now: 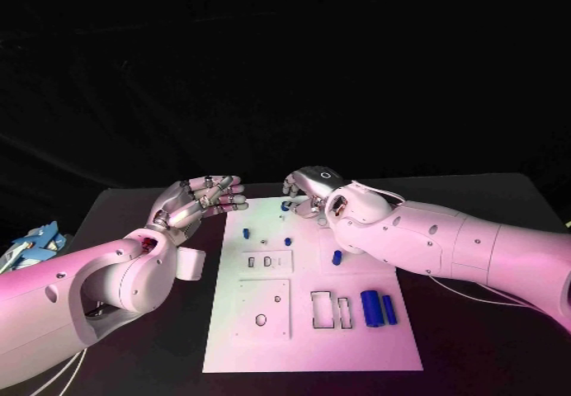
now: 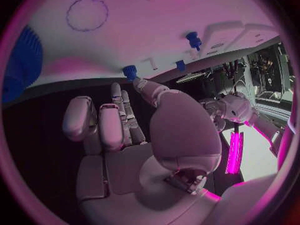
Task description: Assemble the parts on the task board
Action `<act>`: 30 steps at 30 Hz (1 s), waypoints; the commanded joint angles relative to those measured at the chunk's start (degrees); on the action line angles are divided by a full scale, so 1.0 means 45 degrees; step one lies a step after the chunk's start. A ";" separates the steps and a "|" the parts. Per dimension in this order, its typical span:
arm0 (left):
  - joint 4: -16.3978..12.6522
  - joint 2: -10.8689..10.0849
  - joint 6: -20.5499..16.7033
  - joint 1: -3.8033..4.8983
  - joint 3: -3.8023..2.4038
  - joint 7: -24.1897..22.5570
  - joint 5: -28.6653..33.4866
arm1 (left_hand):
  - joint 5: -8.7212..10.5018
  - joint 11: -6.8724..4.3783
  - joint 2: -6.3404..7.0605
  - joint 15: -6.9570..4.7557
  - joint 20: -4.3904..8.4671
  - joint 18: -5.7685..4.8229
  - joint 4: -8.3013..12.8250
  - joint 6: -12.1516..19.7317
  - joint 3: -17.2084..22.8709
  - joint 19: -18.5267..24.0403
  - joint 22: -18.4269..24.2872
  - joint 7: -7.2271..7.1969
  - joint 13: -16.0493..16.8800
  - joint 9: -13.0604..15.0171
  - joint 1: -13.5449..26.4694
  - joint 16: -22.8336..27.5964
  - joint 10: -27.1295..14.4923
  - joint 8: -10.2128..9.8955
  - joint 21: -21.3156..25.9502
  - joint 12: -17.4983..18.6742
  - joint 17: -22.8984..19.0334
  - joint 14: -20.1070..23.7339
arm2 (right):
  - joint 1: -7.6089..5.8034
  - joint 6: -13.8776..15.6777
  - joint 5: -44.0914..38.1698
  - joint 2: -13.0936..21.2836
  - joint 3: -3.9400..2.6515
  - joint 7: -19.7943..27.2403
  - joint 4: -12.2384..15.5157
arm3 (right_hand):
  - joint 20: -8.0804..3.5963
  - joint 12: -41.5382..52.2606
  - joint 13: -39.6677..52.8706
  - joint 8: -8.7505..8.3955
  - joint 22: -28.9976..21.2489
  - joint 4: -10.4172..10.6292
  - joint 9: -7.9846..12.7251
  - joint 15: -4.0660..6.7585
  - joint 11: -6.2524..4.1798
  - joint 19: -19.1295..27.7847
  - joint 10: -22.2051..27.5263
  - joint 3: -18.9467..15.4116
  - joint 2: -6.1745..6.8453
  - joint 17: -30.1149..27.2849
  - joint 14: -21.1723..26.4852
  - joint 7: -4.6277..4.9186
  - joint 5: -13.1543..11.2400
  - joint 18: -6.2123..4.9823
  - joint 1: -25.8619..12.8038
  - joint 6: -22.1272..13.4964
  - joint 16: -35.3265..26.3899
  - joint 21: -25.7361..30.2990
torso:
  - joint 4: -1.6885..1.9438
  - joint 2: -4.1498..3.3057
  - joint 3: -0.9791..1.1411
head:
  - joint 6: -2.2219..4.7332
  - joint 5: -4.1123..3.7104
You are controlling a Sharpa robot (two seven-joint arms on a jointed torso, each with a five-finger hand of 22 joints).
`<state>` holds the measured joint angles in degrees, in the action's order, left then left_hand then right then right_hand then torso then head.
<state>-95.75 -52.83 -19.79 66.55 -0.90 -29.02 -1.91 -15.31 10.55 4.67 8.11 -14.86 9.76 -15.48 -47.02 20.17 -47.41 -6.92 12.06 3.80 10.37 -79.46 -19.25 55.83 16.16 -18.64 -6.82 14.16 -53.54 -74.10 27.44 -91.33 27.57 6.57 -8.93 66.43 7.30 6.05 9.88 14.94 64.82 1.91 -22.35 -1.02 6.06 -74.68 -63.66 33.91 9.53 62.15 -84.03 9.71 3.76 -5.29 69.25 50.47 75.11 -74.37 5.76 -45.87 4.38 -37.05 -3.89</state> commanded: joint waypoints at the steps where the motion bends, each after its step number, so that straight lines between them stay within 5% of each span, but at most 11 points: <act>1: 0.0023 0.0016 0.0277 0.0017 -0.0009 -0.0063 -0.0027 | 0.0059 0.0089 0.0071 0.0046 -0.0028 0.0172 -0.0004 0.0032 0.0049 -0.0097 0.0017 0.0441 -0.0005 -0.0017 -0.0041 0.0086 0.0013 -0.0066 0.0048 0.0034 0.0018 -0.0063 | -0.0016 0.0426 0.0274 0.0396 -0.0033 0.0083 0.0474 | -0.0009 0.0128 0.0046 -0.0043 0.0044 0.0045 -0.0046 -0.0027 -0.0051 0.0004 -0.0211 0.0082 -0.0009 -0.0006 -0.0127 -0.0012 -0.0012 -0.0045 0.0183 0.0168 0.0047 0.0033 | -0.0016 0.0029 -0.0008 | 0.0040 -0.0012; 4: 0.0058 -0.0010 0.0286 0.0017 -0.0008 -0.0067 -0.0027 | 0.0065 0.0089 0.0079 0.0047 -0.0029 0.0172 -0.0013 0.0027 0.0073 -0.0105 0.0031 0.0441 -0.0003 -0.0016 -0.0024 0.0103 0.0028 -0.0072 0.0057 0.0060 0.0033 -0.0070 | -0.0111 0.0481 0.1070 0.1023 -0.0096 0.0228 0.1235 | -0.0068 0.0373 0.0143 -0.0031 0.0082 -0.0045 -0.0109 0.0049 -0.0149 -0.0016 -0.0650 0.0191 -0.0045 -0.0015 -0.0131 -0.0040 0.0097 -0.0044 0.0391 0.0304 0.0070 0.0026 | -0.0084 0.0047 0.0000 | 0.0073 0.0024; 8: 0.0115 -0.0039 0.0323 0.0017 -0.0007 -0.0080 -0.0025 | 0.0067 0.0088 0.0082 0.0046 -0.0029 0.0172 -0.0012 0.0024 0.0078 -0.0107 0.0033 0.0438 -0.0002 -0.0015 -0.0024 0.0107 0.0034 -0.0072 0.0059 0.0063 0.0035 -0.0071 | -0.0531 -0.0461 0.3219 0.2238 -0.0167 0.0265 0.2496 | -0.0177 0.1044 0.0605 -0.0286 -0.0033 -0.0151 -0.0129 0.0157 -0.0271 0.0078 -0.1553 -0.0135 0.0405 -0.0203 -0.0085 0.0004 0.0736 -0.0071 0.0382 0.0030 -0.0002 0.0157 | -0.0217 0.0096 0.0009 | 0.0140 -0.0013; 12: 0.0149 -0.0040 0.0368 0.0015 -0.0006 -0.0093 -0.0004 | 0.0067 0.0088 0.0082 0.0046 -0.0029 0.0172 -0.0012 0.0024 0.0078 -0.0107 0.0033 0.0438 -0.0002 -0.0015 -0.0024 0.0107 0.0034 -0.0072 0.0059 0.0063 0.0035 -0.0071 | -0.0932 -0.1589 0.4485 0.3355 -0.0202 0.0112 0.3329 | -0.0300 0.2472 0.1800 -0.0448 0.0198 -0.0086 -0.0238 0.0288 -0.0447 -0.0073 -0.2149 -0.1057 0.0809 -0.0010 -0.0159 -0.0122 0.1246 -0.0027 0.0171 -0.0455 0.0154 0.0068 | -0.0307 0.0150 -0.0021 | 0.0206 -0.0044; 14: 0.0162 -0.0038 0.0396 0.0014 -0.0006 -0.0100 0.0006 | 0.0067 0.0088 0.0082 0.0046 -0.0029 0.0172 -0.0012 0.0024 0.0078 -0.0107 0.0033 0.0438 -0.0002 -0.0015 -0.0024 0.0107 0.0034 -0.0072 0.0059 0.0063 0.0035 -0.0071 | -0.1095 -0.2120 0.4827 0.3849 -0.0213 0.0026 0.3583 | -0.0383 0.4449 0.3723 -0.0274 0.0544 0.0049 -0.0534 0.0355 -0.0504 -0.0311 -0.1449 -0.1831 0.0761 0.0535 -0.0301 -0.0184 0.1480 0.0052 0.0222 -0.0736 0.0537 -0.0104 | -0.0338 0.0185 -0.0029 | 0.0225 -0.0078; 18: 0.0186 -0.0043 0.0446 0.0012 -0.0005 -0.0114 0.0016 | 0.0069 0.0084 0.0087 0.0046 -0.0029 0.0173 -0.0009 0.0017 0.0083 -0.0109 0.0036 0.0431 0.0000 -0.0014 -0.0025 0.0110 0.0044 -0.0069 0.0061 0.0064 0.0039 -0.0074 | -0.1272 -0.2919 0.5167 0.4483 -0.0221 -0.0099 0.3687 | -0.0354 0.8528 0.7505 0.0152 0.1210 0.0421 -0.1036 0.0256 -0.0450 -0.0709 -0.0164 -0.2548 0.0603 0.1953 -0.0558 -0.0209 0.1706 0.0163 0.0423 -0.1165 0.1437 -0.0449 | -0.0395 0.0227 -0.0020 | 0.0217 -0.0093; 21: 0.0195 -0.0042 0.0477 0.0010 -0.0004 -0.0126 0.0019 | 0.0069 0.0084 0.0087 0.0046 -0.0029 0.0173 -0.0009 0.0017 0.0083 -0.0109 0.0036 0.0431 0.0000 -0.0014 -0.0025 0.0110 0.0044 -0.0069 0.0061 0.0064 0.0039 -0.0074 | -0.1311 -0.3193 0.5156 0.4650 -0.0220 -0.0148 0.3536 | -0.0294 1.1779 1.0529 0.0338 0.1591 0.0596 -0.1212 0.0250 -0.0408 -0.0916 -0.1191 -0.2783 0.0571 0.2960 -0.0723 -0.0112 0.1794 0.0236 0.0522 -0.1299 0.1977 -0.0665 | -0.0428 0.0240 0.0012 | 0.0198 -0.0068; 30: 0.0185 -0.0016 0.0553 0.0007 -0.0004 -0.0147 0.0022 | 0.0071 0.0080 0.0095 0.0044 -0.0029 0.0173 -0.0003 0.0010 0.0092 -0.0111 0.0041 0.0425 0.0001 -0.0012 -0.0029 0.0116 0.0056 -0.0068 0.0064 0.0069 0.0044 -0.0076 | -0.1122 -0.3251 0.4857 0.4402 -0.0198 -0.0222 0.2986 | -0.0236 1.3670 1.2307 0.0478 0.1877 0.0717 -0.1336 0.0185 -0.0345 -0.1058 -0.1842 -0.2902 0.0524 0.3769 -0.0857 -0.0057 0.1910 0.0284 0.0671 -0.1449 0.2373 -0.0811 | -0.0355 0.0208 -0.0009 | 0.0115 -0.0048</act>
<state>-94.82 -53.00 -18.76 66.54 -0.88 -29.03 -1.87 -15.31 10.75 4.67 8.11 -15.06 9.74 -15.48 -47.02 20.16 -47.62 -6.78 12.06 3.80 10.37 -79.46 -18.96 56.03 16.16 -18.64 -6.82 14.31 -53.54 -79.32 14.68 -69.37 47.73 5.67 -9.42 80.03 6.36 67.26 64.97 16.83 73.15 5.00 -28.32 0.32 4.41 -79.11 -71.46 21.18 11.94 74.96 -83.95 9.40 12.19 -4.39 71.66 44.22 85.58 -77.81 4.02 -44.88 4.38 -36.35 -4.20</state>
